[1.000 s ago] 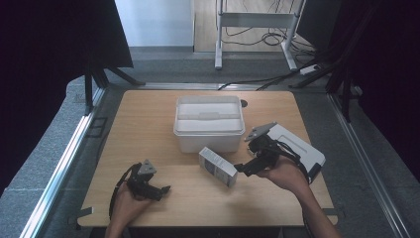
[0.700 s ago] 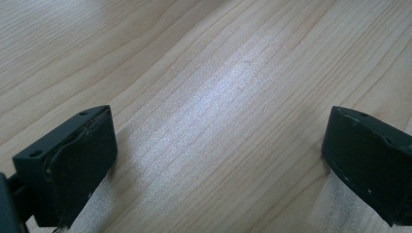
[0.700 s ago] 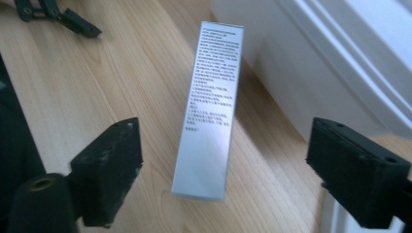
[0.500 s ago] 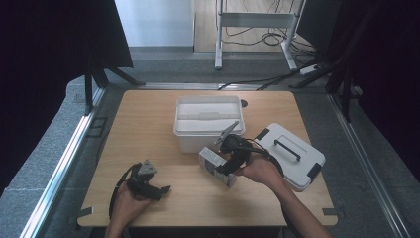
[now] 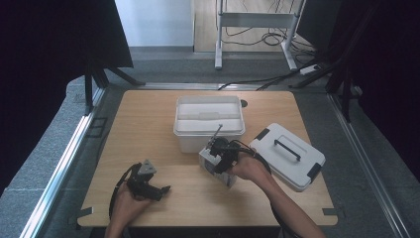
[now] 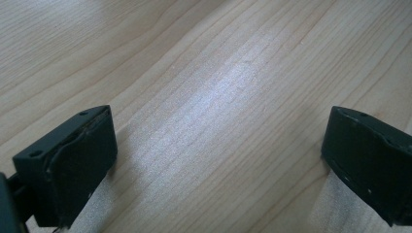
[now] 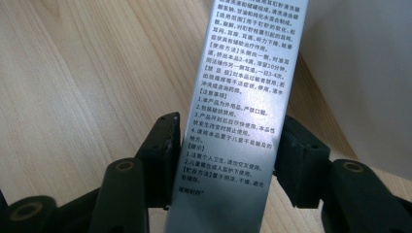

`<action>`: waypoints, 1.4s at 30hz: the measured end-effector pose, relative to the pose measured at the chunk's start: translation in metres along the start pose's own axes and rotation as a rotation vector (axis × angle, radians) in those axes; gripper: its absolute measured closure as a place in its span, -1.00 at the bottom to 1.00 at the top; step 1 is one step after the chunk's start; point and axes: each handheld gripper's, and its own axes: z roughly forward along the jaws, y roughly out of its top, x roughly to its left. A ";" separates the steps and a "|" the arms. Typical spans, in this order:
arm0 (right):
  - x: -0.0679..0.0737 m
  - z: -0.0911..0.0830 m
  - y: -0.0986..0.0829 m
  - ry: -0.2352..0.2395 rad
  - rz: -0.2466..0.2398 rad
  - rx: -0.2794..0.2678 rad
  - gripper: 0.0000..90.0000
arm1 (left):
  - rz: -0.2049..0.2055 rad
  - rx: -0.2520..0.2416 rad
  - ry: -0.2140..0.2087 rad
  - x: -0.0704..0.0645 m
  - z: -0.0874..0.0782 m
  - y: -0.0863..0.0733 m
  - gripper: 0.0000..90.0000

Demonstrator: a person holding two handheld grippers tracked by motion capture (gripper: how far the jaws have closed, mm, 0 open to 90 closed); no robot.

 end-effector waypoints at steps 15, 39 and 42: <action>0.033 -0.026 -0.008 -0.006 -0.082 -0.019 0.22 | -0.001 0.002 -0.001 0.000 0.000 0.000 -1.00; 0.067 -0.024 -0.075 0.025 -0.019 -0.089 0.19 | 0.002 0.002 -0.001 0.000 0.000 0.000 -1.00; 0.067 -0.029 -0.077 0.013 -0.015 -0.129 -0.06 | 0.001 0.002 -0.001 0.000 0.000 0.000 -1.00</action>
